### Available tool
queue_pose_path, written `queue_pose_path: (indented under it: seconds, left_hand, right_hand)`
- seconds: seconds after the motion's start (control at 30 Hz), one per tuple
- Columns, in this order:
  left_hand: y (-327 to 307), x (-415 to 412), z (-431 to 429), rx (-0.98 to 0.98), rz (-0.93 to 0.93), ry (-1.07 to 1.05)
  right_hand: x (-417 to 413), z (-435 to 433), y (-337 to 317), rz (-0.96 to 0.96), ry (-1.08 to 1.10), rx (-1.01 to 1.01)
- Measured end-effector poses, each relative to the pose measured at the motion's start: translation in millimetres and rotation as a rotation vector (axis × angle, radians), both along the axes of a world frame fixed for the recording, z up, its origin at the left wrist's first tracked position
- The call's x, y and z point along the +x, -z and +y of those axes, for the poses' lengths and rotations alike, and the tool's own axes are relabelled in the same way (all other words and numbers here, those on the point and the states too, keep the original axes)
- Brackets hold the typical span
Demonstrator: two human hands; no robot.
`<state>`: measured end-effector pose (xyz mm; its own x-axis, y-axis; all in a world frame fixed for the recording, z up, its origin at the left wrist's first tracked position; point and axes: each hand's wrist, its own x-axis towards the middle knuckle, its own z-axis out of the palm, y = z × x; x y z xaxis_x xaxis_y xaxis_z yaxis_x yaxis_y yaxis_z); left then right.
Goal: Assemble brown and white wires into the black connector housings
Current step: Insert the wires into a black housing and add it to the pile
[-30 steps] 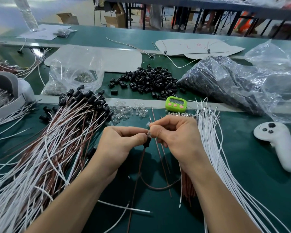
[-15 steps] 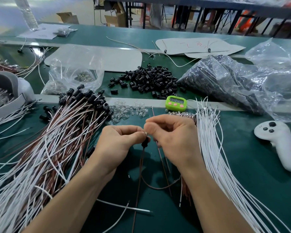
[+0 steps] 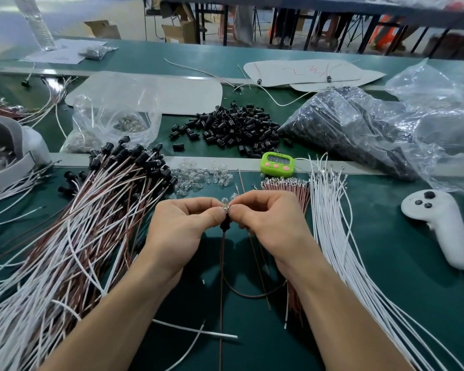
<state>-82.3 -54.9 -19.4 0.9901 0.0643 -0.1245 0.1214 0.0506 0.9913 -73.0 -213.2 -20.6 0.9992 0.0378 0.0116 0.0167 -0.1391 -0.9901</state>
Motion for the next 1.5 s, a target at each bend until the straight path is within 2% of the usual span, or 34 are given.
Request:
queue_pose_path:
  seconds: [0.1,0.4,0.67,0.93,1.23,1.4,1.5]
  left_hand:
    - [-1,-3,-2,-0.005,-0.004,-0.036]
    - [-1,-5,-10,0.059,-0.045,-0.143]
    - [2,-4,-11,0.040,-0.047,-0.150]
    - [3,-6,-9,0.147,-0.080,-0.158]
    - [-4,-1,-5,-0.146,0.024,-0.028]
    - [-8,2,4,-0.297,0.090,-0.024]
    - [-9,4,6,-0.320,0.081,0.007]
  right_hand:
    - [1,1,1,-0.007,-0.007,-0.001]
    - [2,1,1,-0.162,-0.012,-0.182]
    - [2,0,3,-0.116,0.036,-0.129]
    - [0,2,1,-0.154,0.013,-0.174]
    - [-1,1,-6,-0.014,-0.042,0.131]
    - [-8,4,-9,0.174,-0.173,0.221]
    - [-10,8,-9,0.192,-0.157,0.199]
